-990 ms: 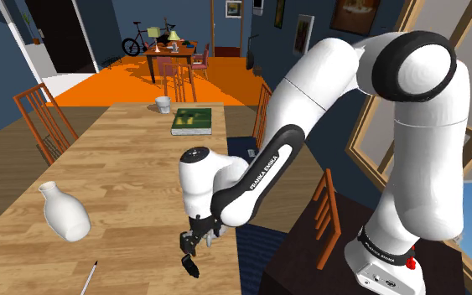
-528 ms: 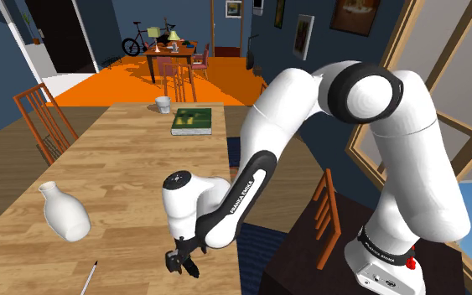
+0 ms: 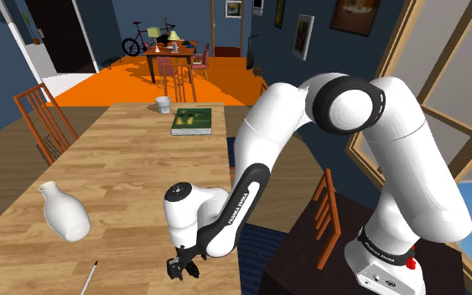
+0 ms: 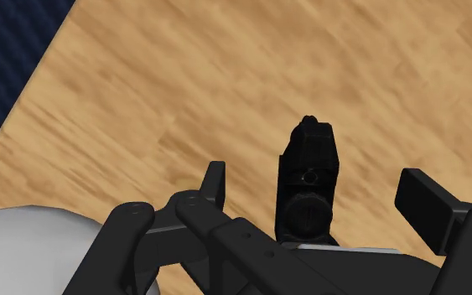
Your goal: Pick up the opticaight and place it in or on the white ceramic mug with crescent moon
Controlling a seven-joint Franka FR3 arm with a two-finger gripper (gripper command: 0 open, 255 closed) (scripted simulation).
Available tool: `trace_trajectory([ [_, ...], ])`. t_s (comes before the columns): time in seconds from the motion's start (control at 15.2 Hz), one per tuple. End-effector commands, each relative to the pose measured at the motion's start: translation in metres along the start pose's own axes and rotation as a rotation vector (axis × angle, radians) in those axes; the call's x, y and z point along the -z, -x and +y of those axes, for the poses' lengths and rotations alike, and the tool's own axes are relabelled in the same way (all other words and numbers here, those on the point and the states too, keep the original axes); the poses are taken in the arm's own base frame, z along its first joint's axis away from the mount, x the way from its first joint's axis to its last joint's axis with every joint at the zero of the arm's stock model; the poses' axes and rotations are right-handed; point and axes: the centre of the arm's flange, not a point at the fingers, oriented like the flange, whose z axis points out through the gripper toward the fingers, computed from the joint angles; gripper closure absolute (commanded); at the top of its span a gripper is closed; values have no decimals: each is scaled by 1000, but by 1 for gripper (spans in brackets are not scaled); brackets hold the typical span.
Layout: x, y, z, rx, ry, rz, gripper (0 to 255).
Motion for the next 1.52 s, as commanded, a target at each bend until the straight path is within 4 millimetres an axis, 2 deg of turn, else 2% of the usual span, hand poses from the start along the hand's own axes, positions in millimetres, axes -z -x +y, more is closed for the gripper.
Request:
trace_trajectory([
  [0.0, -2, 0, 0, 0, 0, 0, 0],
  [0.33, -2, 0, 0, 0, 0, 0, 0],
  [0.4, -2, 0, 0, 0, 0, 0, 255],
  [0.99, -2, 0, 0, 0, 0, 0, 255],
  [1.45, 35, 3, -1, 0, 0, 0, 255],
])
